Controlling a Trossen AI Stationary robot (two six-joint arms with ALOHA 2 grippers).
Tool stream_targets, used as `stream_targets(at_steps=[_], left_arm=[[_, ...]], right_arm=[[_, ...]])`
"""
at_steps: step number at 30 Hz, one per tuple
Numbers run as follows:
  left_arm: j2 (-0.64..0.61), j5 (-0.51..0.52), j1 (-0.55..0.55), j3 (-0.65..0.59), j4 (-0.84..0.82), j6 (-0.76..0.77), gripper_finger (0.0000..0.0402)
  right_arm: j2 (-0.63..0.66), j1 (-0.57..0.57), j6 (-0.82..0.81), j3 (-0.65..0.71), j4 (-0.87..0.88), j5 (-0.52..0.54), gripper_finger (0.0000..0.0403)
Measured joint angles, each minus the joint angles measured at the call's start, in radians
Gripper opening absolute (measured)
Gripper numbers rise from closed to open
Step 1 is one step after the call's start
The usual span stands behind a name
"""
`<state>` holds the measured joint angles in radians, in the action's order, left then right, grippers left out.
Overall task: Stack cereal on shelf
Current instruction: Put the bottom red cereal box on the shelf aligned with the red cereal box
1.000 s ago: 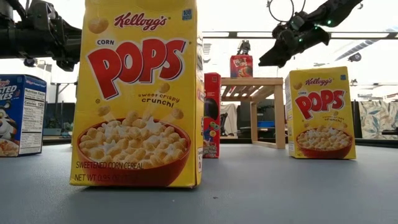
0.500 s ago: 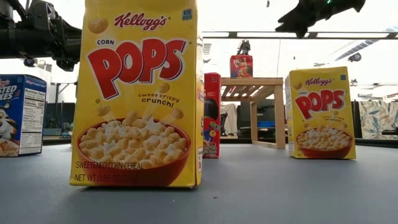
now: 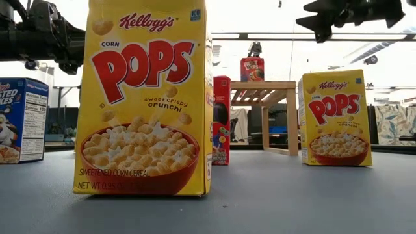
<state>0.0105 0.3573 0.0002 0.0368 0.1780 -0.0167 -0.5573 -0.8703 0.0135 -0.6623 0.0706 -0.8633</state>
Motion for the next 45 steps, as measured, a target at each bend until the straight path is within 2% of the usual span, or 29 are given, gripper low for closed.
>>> stream_targets(at_steps=[9, 16, 19, 29, 35, 41, 45], left_arm=[[0.0, 0.0, 0.0, 0.0, 0.0, 0.0, 0.016], [0.0, 0.0, 0.0, 0.0, 0.0, 0.0, 0.016], [0.0, 0.0, 0.0, 0.0, 0.0, 0.0, 0.016], [0.0, 0.0, 0.0, 0.0, 0.0, 0.0, 0.016], [0.0, 0.0, 0.0, 0.0, 0.0, 0.0, 0.016], [0.0, 0.0, 0.0, 0.0, 0.0, 0.0, 0.016], [0.0, 0.0, 0.0, 0.0, 0.021, 0.004, 0.016]], right_arm=[[0.019, 0.069, -0.204, 0.214, -0.381, 0.047, 0.0219], [0.018, 0.155, -0.216, 0.305, -0.53, 0.101, 0.0219], [0.018, 0.195, -0.214, 0.328, -0.553, 0.139, 0.0219], [0.002, 0.291, -0.181, 0.338, -0.557, 0.173, 0.0219], [-0.05, 0.357, -0.181, 0.339, -0.556, 0.21, 0.0219], [-0.113, 0.474, -0.197, 0.339, -0.616, 0.22, 0.0219], [-0.15, 0.54, -0.161, 0.339, -0.621, 0.3, 0.0219]])
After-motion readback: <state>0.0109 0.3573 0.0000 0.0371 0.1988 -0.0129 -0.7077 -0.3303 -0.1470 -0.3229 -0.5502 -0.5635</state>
